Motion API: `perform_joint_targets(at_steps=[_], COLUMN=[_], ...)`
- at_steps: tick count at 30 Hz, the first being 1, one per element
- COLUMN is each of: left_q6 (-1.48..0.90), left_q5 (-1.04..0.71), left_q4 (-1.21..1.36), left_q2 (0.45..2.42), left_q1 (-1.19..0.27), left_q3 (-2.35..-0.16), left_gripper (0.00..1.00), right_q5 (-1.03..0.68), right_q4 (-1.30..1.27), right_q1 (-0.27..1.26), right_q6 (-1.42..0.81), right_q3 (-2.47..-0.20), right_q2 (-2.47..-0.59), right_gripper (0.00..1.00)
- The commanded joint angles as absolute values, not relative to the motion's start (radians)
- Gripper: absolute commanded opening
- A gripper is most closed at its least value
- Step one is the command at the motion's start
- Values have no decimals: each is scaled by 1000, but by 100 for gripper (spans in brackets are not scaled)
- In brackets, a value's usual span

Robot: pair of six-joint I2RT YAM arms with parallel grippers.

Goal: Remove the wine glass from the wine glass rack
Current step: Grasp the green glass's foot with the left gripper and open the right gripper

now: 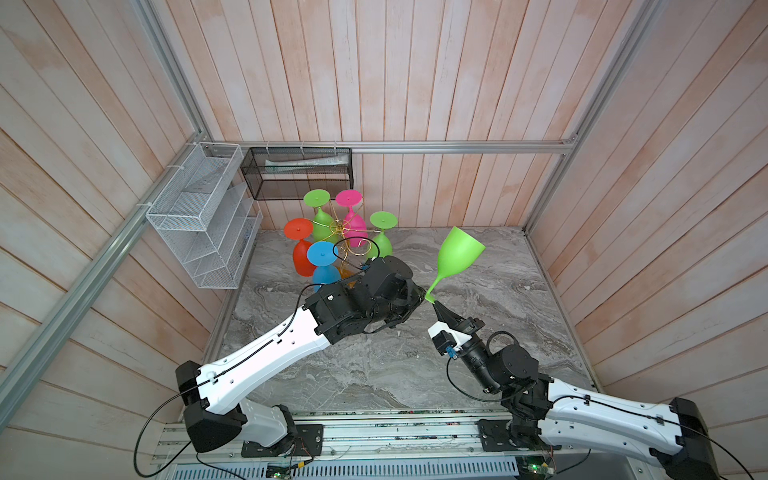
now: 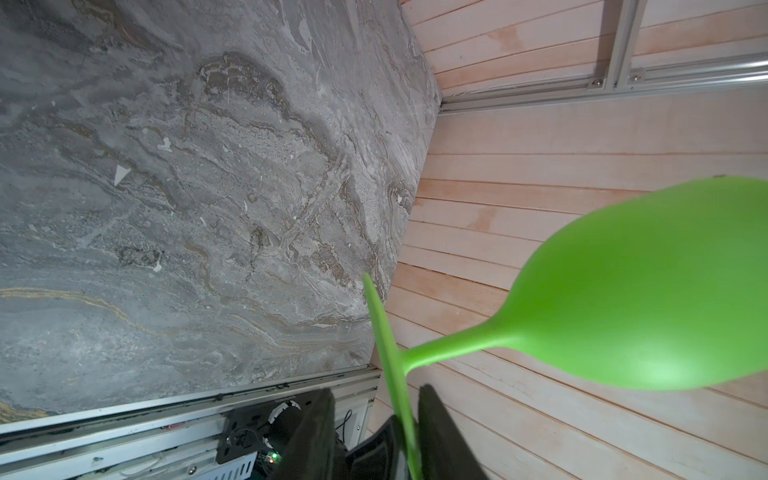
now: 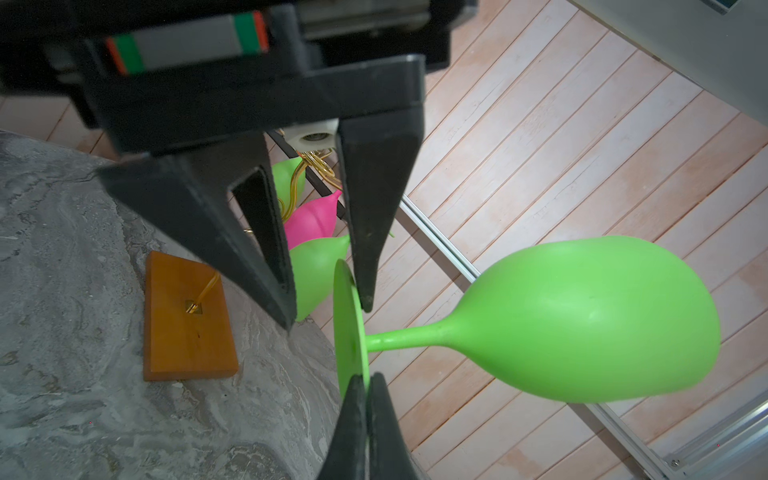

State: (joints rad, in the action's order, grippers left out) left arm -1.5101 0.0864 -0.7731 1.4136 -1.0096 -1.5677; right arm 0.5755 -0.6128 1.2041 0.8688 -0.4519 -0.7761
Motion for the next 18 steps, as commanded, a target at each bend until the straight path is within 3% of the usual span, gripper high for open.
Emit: perform_joint_targets(at_steps=[1,5,13,18], left_q6=[-1533,-1543,-1533,-1488], left_q5=[115,113,147,200], left_q4=[-748,-735,-742,-718], left_q2=[1405,1399,1379,1368], left_q1=[-1013,-1013,-1013,-1011], left_q3=[-1544,-1530,-1527,-1517], left_gripper=[22,0,0,0], right_q5=[602,603,608,665], right_q4=[-647,-646,-537,-224], right_q1=[1223,1238,1253,1273], right_q6=[893,906,857,599], right_q3=[-487,-497,-550,-667], right_q2=[-781,-793,-777,-727], right_gripper=[0,0,0,40])
